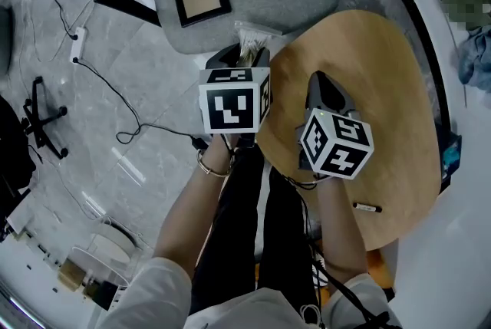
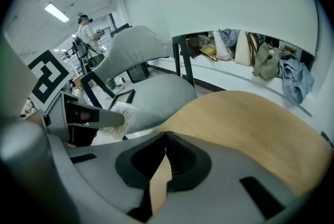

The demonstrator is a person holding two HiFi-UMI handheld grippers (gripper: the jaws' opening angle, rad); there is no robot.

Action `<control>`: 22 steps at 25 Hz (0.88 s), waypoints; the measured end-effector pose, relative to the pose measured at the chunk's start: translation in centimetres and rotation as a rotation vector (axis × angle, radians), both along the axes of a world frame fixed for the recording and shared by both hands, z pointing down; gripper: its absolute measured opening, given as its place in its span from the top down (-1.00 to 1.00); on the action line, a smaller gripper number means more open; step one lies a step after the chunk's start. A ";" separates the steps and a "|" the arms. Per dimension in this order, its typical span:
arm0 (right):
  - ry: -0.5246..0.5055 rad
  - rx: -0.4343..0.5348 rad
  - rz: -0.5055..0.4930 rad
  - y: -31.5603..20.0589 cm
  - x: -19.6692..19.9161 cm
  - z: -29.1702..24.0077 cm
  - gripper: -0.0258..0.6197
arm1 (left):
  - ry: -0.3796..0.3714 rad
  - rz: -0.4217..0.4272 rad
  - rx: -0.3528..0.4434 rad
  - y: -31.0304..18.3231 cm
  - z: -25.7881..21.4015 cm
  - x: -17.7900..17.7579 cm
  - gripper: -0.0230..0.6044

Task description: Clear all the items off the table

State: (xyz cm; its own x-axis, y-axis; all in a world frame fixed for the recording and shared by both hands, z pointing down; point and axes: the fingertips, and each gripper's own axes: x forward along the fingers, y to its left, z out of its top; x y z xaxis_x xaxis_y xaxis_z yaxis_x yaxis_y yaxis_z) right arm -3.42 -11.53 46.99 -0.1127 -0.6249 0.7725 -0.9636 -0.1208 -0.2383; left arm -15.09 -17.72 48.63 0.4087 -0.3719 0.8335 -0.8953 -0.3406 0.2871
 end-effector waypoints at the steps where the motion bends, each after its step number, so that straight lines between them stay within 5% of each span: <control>1: 0.000 0.008 -0.004 -1.1 -0.1 -0.1 0.84 | -0.001 -0.002 0.003 -1.0 0.1 0.0 0.34; 9: -0.005 0.062 0.004 -8.9 -0.1 -0.6 0.84 | -0.013 -0.037 0.010 -7.4 0.8 0.3 0.34; 22: -0.017 0.067 0.004 -10.1 0.0 -0.3 0.84 | 0.038 -0.101 0.032 -14.3 1.1 1.2 0.32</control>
